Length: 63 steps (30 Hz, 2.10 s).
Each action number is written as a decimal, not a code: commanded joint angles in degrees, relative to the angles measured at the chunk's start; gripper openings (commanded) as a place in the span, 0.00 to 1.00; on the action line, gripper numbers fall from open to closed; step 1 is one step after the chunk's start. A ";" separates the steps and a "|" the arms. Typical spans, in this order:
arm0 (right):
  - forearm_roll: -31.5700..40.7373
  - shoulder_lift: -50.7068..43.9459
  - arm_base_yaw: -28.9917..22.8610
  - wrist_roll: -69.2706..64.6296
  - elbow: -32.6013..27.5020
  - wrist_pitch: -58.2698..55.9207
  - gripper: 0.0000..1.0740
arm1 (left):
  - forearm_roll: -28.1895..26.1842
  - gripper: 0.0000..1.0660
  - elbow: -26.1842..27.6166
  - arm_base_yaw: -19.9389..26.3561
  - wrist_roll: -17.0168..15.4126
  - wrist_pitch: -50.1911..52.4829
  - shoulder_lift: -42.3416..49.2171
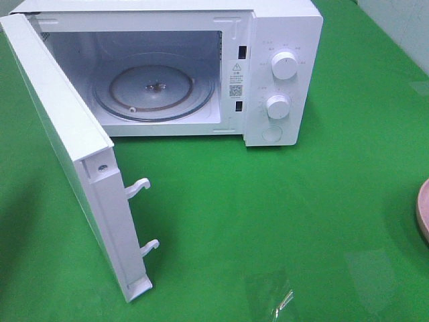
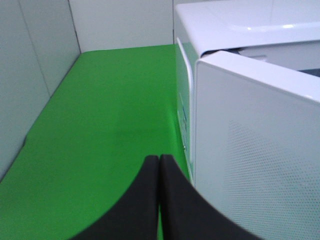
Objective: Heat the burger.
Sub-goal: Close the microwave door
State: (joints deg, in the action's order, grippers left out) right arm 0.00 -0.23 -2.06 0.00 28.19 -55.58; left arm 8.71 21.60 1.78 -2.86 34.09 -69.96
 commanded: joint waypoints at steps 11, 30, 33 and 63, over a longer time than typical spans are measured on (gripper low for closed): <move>0.40 -1.60 0.11 0.00 -0.11 0.52 0.71 | 7.45 0.00 3.27 -4.53 -5.44 10.31 -12.61; 0.40 -1.60 0.11 0.00 -0.11 0.52 0.71 | 6.36 0.00 12.49 -16.39 -5.27 9.91 -22.52; 0.40 -1.60 0.11 0.00 -0.11 0.52 0.71 | 4.30 0.00 14.55 -18.74 -4.76 9.00 -24.29; 0.40 -1.60 0.11 0.00 -0.11 0.52 0.71 | 1.26 0.00 34.43 -30.94 -3.72 0.29 -37.93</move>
State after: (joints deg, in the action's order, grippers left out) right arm 0.00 -0.23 -2.06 0.00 28.19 -55.58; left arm 12.61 53.40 -28.93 -6.42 35.29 -106.80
